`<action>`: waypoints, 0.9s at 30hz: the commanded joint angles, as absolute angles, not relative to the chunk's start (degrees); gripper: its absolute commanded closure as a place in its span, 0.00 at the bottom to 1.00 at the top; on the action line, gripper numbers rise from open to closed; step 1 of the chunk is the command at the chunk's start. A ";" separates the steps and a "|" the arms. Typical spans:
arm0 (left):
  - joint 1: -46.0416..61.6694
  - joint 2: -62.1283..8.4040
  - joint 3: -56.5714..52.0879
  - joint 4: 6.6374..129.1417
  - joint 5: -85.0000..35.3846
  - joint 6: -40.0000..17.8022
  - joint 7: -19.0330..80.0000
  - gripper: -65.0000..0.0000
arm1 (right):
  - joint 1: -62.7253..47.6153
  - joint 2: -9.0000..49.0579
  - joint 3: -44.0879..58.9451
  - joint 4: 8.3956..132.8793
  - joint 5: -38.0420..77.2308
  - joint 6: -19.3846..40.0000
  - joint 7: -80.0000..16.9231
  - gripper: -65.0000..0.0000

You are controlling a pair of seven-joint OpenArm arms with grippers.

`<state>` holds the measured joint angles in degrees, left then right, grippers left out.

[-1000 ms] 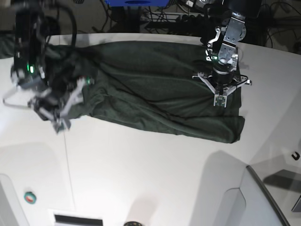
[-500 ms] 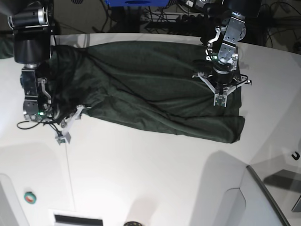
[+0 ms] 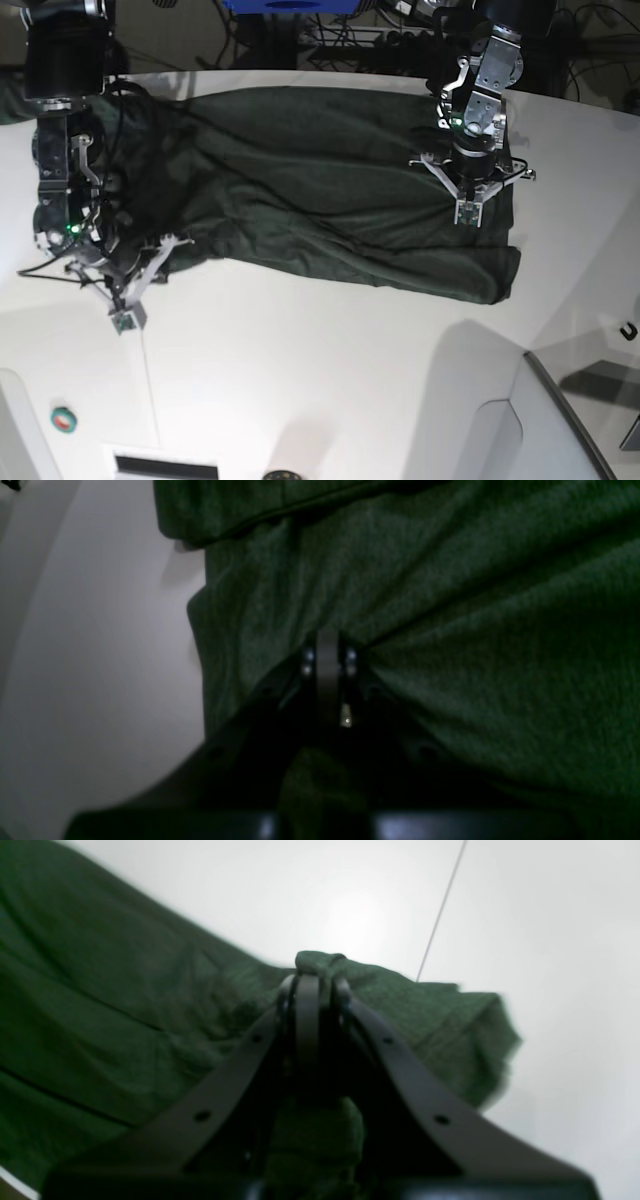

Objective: Layout the t-shirt on the table in an organized manner, then fold the t-shirt properly
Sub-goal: 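Pull the held hem with the right gripper away from the left gripper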

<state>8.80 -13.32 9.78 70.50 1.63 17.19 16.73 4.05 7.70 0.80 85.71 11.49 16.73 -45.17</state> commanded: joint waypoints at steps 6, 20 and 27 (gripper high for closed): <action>9.36 -13.67 9.71 70.73 1.36 17.10 17.71 1.00 | 5.58 8.31 3.03 94.55 11.82 16.75 -43.91 0.96; 10.59 -15.34 9.71 70.73 1.36 17.10 17.71 1.00 | 15.69 9.80 3.56 87.87 11.82 16.75 -46.90 0.94; 10.59 -15.60 9.71 70.73 1.36 17.10 17.71 1.00 | 16.48 9.80 3.30 82.68 11.82 16.75 -44.09 0.90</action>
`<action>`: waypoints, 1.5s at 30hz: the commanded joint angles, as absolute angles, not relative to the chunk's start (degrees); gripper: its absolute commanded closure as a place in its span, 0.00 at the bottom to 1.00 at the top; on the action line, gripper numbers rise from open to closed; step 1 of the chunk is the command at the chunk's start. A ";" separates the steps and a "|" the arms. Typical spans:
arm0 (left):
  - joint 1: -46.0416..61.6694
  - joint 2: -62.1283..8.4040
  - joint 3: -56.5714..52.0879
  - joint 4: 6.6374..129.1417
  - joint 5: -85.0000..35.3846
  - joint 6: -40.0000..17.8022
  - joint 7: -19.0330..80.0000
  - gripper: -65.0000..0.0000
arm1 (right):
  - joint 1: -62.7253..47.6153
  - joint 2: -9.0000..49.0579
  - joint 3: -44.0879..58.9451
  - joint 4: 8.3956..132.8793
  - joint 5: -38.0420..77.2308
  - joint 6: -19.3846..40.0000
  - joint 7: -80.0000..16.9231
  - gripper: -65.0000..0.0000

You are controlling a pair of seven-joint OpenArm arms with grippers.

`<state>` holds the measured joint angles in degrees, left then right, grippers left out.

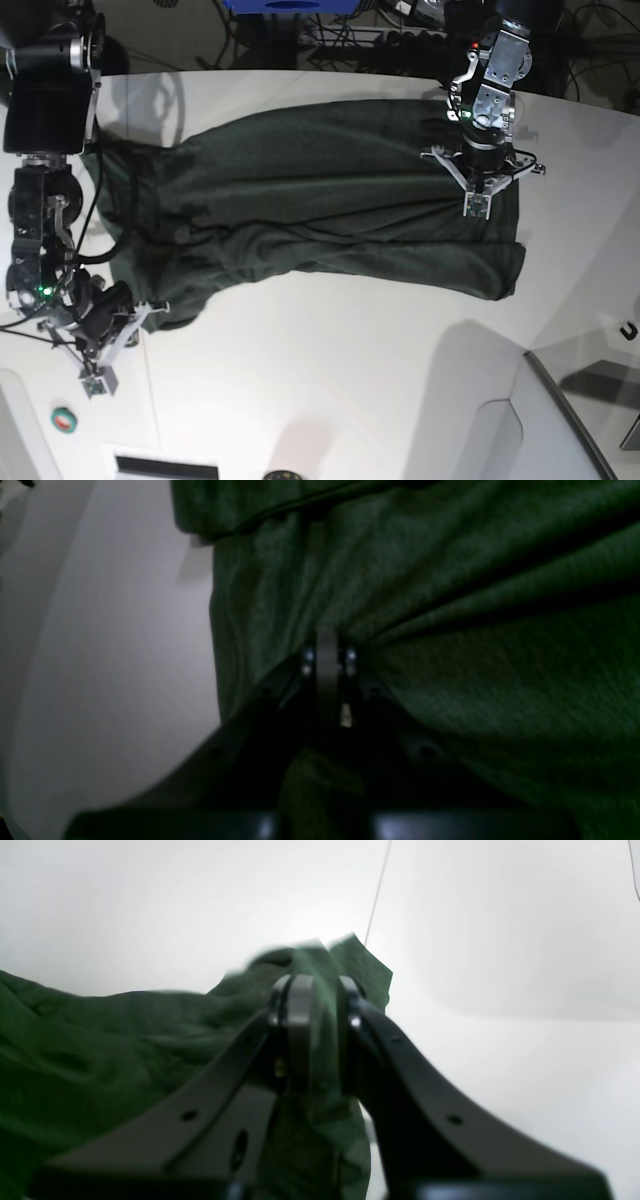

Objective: Layout the t-shirt on the table in an organized manner, then fold the t-shirt properly
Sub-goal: 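Pull the held hem with the right gripper away from the left gripper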

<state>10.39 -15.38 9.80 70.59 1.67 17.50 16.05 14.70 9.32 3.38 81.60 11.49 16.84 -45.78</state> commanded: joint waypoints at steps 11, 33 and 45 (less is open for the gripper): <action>10.59 -15.60 9.71 70.73 1.36 17.10 17.71 1.00 | 18.15 9.45 0.13 77.67 11.91 16.75 -41.36 0.78; 11.12 -15.69 9.71 70.81 1.36 17.10 17.71 1.00 | 31.69 9.45 -7.87 40.04 11.91 16.75 -22.99 1.00; 11.12 -15.69 9.71 70.81 1.36 17.10 17.71 1.00 | 31.52 9.45 -7.78 62.20 11.91 16.84 -26.15 1.00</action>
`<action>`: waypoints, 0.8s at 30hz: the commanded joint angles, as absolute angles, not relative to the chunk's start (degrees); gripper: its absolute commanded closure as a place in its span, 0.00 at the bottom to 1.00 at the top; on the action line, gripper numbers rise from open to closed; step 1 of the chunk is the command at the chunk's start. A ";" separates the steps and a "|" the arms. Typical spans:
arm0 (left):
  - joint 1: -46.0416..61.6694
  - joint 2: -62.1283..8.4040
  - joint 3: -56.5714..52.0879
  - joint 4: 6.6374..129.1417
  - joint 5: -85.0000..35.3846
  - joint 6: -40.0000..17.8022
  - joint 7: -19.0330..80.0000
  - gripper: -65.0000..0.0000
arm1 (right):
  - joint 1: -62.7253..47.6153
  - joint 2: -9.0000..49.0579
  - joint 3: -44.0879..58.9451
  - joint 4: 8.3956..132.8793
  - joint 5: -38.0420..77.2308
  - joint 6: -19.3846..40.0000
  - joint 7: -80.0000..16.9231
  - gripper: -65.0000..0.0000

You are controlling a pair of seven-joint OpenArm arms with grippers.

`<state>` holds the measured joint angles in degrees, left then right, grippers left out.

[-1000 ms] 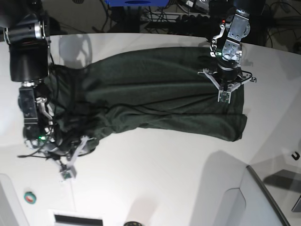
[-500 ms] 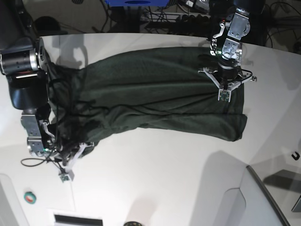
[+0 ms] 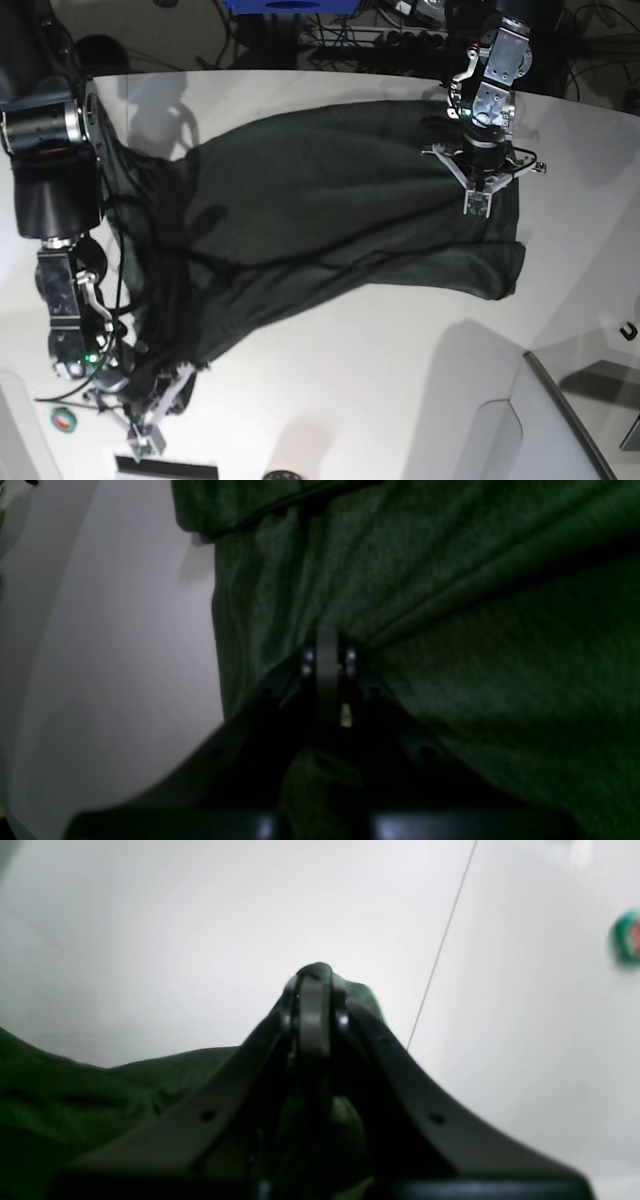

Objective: Layout the t-shirt on the table in an organized manner, then fold the t-shirt properly
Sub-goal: 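Pull the held hem with the right gripper away from the left gripper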

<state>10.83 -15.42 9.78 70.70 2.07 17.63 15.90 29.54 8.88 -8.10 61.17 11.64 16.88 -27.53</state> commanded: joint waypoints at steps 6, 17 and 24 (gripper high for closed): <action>11.21 -15.69 9.71 70.81 1.36 17.10 17.71 1.00 | 32.48 7.96 -7.16 68.09 12.18 17.10 -25.89 1.00; 11.38 -16.40 9.71 70.81 1.36 17.10 17.80 1.00 | 30.90 0.75 -7.60 67.91 12.18 24.48 -18.77 0.81; 12.26 -17.19 9.71 72.04 1.36 17.10 17.80 1.00 | 30.20 1.45 -6.99 62.64 12.00 24.40 -17.98 0.47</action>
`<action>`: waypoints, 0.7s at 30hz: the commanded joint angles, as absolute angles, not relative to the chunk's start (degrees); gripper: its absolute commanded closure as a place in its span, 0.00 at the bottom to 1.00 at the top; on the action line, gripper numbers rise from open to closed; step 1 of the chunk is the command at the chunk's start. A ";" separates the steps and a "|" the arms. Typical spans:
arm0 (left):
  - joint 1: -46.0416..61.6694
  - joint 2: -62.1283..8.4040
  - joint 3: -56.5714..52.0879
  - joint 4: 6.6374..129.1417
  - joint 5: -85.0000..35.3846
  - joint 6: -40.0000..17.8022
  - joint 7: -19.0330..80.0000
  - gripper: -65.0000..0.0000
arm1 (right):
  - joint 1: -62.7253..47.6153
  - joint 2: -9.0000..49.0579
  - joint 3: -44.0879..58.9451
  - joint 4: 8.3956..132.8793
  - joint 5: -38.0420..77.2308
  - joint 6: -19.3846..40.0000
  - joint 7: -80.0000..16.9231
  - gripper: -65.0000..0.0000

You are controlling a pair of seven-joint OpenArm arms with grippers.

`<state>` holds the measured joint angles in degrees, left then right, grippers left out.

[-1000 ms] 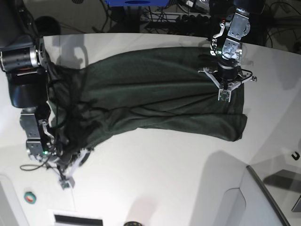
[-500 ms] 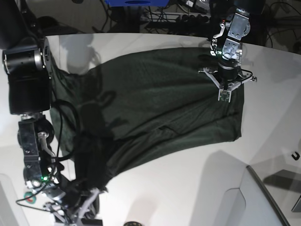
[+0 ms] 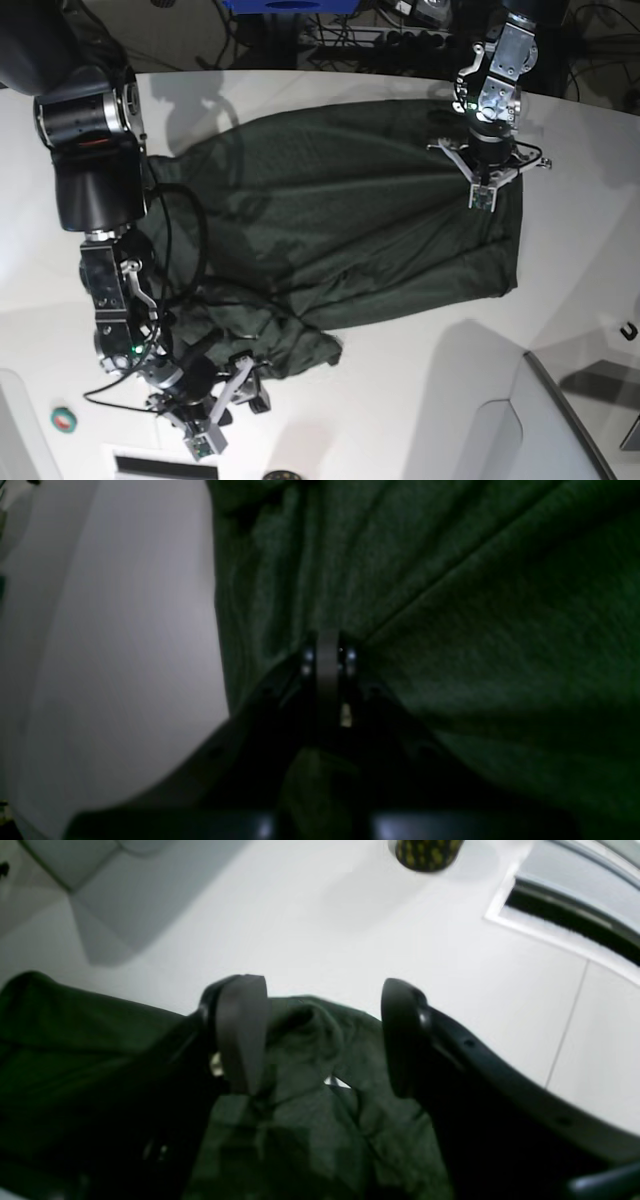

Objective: Layout the t-shirt on the table in an organized manner, then fold the t-shirt properly
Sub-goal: 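Pull the held hem with the right gripper away from the left gripper, then release the hem and move the right gripper to the shirt's side edge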

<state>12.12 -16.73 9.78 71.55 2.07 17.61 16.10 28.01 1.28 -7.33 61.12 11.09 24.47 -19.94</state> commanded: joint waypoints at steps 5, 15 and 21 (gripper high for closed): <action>14.11 -17.19 9.63 75.74 0.92 17.10 17.80 1.00 | 25.01 7.08 -1.54 71.34 11.91 24.40 -26.59 0.57; 17.45 -16.84 4.79 84.62 1.36 17.10 17.71 1.00 | 18.95 13.67 2.42 62.64 11.91 24.40 -35.21 0.96; 16.92 -17.19 4.62 80.48 1.36 17.10 17.71 1.00 | 18.24 14.90 2.42 51.74 11.91 24.40 -31.16 0.99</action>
